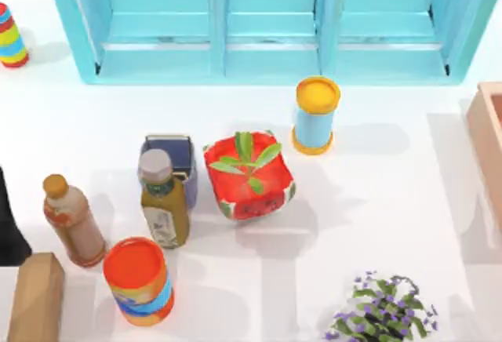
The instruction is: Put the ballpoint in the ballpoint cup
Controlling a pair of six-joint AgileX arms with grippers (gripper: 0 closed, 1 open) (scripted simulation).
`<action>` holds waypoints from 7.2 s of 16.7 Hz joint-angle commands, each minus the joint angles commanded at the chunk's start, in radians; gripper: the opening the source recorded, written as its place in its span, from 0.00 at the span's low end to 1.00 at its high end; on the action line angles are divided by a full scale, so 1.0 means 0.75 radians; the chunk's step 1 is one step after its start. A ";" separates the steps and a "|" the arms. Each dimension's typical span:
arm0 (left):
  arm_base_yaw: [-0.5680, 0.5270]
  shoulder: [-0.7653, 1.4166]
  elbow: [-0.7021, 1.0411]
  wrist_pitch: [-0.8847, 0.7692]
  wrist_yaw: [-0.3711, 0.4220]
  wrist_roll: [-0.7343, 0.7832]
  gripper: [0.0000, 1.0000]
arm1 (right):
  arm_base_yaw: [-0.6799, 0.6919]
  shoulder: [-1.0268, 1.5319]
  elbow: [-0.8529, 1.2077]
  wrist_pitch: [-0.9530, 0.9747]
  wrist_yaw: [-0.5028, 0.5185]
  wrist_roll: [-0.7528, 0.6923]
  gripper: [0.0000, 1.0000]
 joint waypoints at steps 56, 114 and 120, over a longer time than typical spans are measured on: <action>1.016 2.823 1.521 -0.504 0.768 -0.529 0.62 | 0.000 0.000 0.000 0.000 0.000 0.000 1.00; 0.243 2.362 1.311 0.145 -0.565 0.285 0.00 | 0.000 0.000 0.000 0.000 0.000 0.000 1.00; -0.429 2.471 1.148 1.016 -1.160 0.424 0.00 | 0.000 0.000 0.000 0.000 0.000 0.000 1.00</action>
